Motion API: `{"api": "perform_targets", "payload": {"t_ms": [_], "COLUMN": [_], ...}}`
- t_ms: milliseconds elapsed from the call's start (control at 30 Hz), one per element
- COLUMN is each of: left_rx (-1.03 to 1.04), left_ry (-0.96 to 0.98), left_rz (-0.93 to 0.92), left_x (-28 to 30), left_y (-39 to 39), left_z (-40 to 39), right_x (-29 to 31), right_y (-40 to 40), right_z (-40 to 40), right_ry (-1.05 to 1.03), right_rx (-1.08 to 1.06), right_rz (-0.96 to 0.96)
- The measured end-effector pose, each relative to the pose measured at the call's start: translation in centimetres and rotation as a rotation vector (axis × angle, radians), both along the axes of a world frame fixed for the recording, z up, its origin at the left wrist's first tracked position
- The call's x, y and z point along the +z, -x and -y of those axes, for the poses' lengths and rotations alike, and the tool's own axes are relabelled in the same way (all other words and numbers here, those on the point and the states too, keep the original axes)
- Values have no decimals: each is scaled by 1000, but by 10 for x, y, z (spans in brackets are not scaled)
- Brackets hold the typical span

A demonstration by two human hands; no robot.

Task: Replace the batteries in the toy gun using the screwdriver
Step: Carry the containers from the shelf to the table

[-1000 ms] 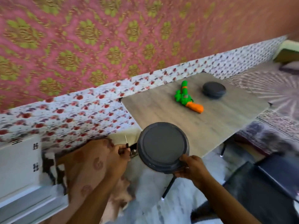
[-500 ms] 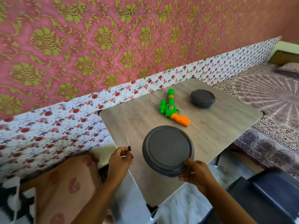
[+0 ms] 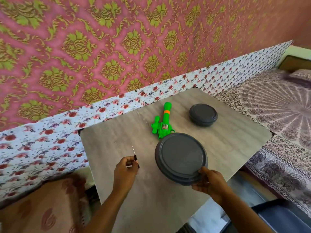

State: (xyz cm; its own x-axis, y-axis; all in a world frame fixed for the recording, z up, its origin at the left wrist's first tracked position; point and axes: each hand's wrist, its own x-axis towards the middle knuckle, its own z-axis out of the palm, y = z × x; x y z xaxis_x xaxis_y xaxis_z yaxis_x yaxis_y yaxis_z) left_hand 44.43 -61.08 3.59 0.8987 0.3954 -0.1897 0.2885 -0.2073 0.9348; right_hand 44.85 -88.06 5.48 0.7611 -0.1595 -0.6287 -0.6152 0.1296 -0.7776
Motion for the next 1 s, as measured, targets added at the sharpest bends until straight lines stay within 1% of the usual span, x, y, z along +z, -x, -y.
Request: {"api": "perform_targets", "payload": {"t_ms": [133, 300, 367, 500, 600, 667, 733, 867, 1000], "left_rx": [17, 67, 89, 170, 230, 222, 187, 102, 143], "left_ry": [13, 26, 20, 38, 3, 48, 87, 75, 132], "left_rz": [-1, 32, 33, 24, -25, -60, -89, -166, -216], "left_x": [-6, -11, -17, -34, -39, -40, -38, -43, -52], "left_y": [-25, -72, -101, -153, -176, -189, -202, -212, -222], "left_z": [23, 71, 97, 160, 210, 242, 269, 300, 311], "right_x": [-3, -11, -19, -32, -39, -42, -44, -48, -48], "right_y": [-37, -97, -125, -175, -201, -217, -229, -249, -274], "right_z": [39, 105, 139, 209, 250, 271, 285, 296, 300], "right_ry": [8, 50, 66, 118, 144, 147, 152, 176, 159], "right_rx": [11, 90, 128, 276, 352, 372, 416, 503, 525], "right_rz": [-5, -17, -31, -81, -110, -126, -134, -120, -125]}}
